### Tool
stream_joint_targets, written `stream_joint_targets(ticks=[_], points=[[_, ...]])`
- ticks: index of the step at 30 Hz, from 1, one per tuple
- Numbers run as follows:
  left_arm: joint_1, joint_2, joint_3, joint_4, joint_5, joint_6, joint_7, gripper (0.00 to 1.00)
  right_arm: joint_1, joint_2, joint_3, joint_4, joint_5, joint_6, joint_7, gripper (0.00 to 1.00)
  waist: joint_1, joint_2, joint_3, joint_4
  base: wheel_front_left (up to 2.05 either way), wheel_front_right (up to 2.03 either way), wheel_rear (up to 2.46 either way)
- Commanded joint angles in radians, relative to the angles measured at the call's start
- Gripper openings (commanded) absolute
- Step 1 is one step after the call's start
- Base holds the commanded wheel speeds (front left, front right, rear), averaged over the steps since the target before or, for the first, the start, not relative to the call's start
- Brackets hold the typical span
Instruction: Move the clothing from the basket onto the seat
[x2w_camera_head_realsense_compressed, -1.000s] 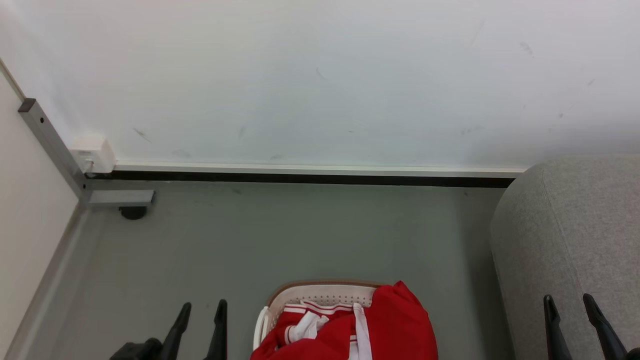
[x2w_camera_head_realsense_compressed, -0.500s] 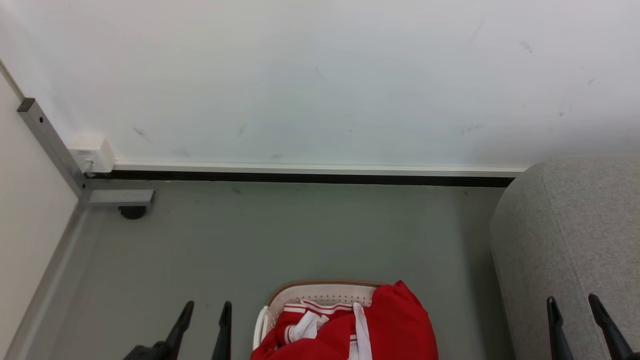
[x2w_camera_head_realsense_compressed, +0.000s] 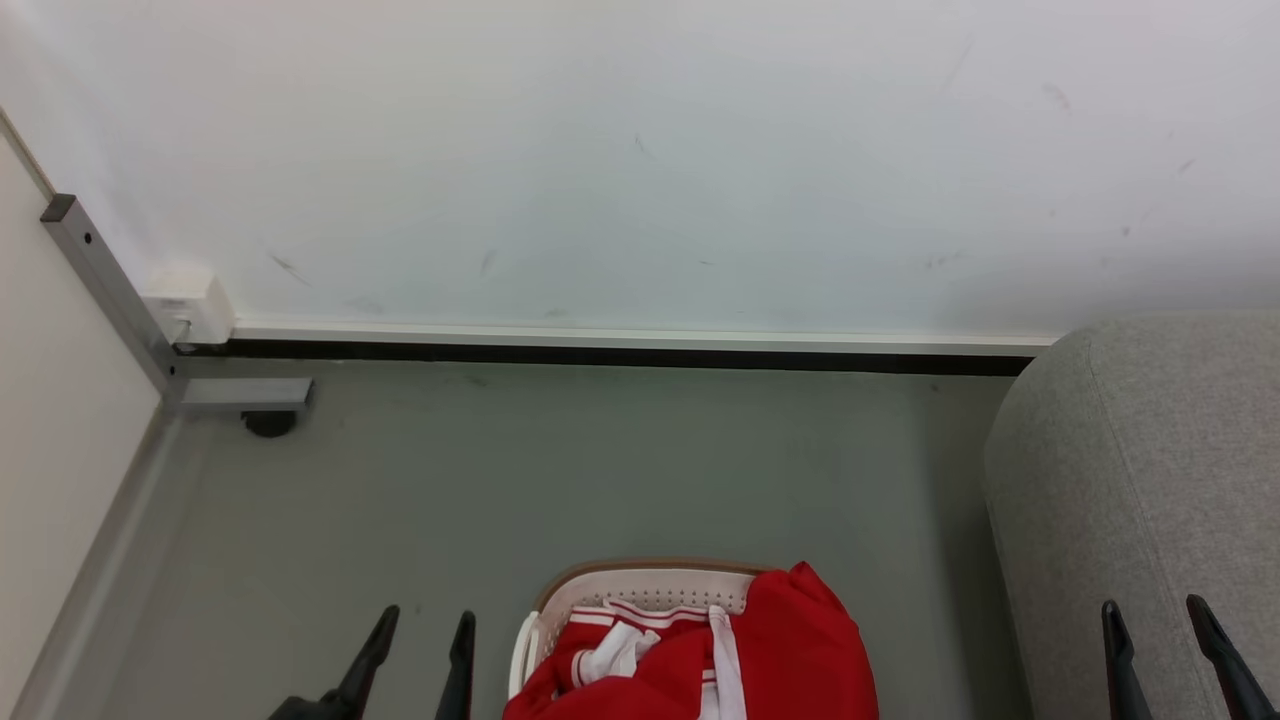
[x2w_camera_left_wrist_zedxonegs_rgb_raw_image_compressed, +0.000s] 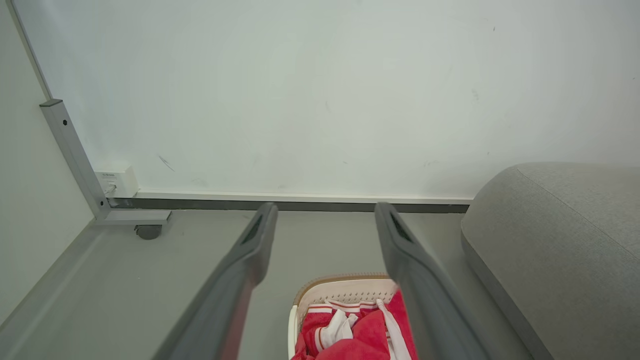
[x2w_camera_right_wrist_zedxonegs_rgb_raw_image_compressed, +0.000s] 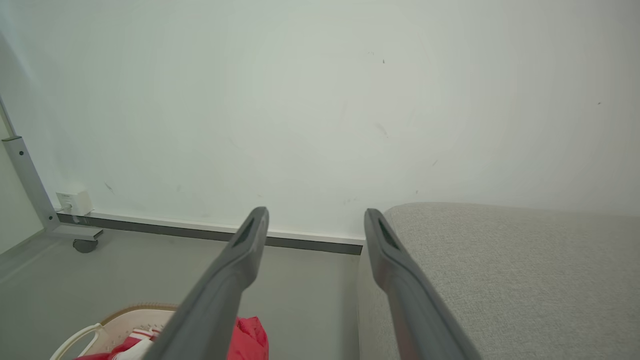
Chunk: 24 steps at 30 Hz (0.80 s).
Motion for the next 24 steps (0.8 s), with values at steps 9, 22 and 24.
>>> stream_joint_targets(ticks=[9,22,24], points=[[0.000,0.006,0.006,-0.005,0.008,0.000,-0.001,1.00,-0.013,0.006,-0.020,0.005,0.017,0.001,0.000,1.00,0.0000,0.0000,0.008,-0.009,0.00,0.00,0.00],[-0.126,0.009,-0.073,0.066,0.042,-0.017,0.004,1.00,-0.072,0.021,-0.016,-0.016,0.022,0.001,0.000,1.00,0.0000,0.0000,0.107,-0.070,0.00,0.00,0.00],[-0.171,0.009,-0.111,0.113,0.060,-0.021,0.026,1.00,-0.085,0.026,-0.009,-0.019,0.021,0.001,0.000,1.00,0.0000,0.0000,0.126,-0.083,0.00,0.00,0.00]])
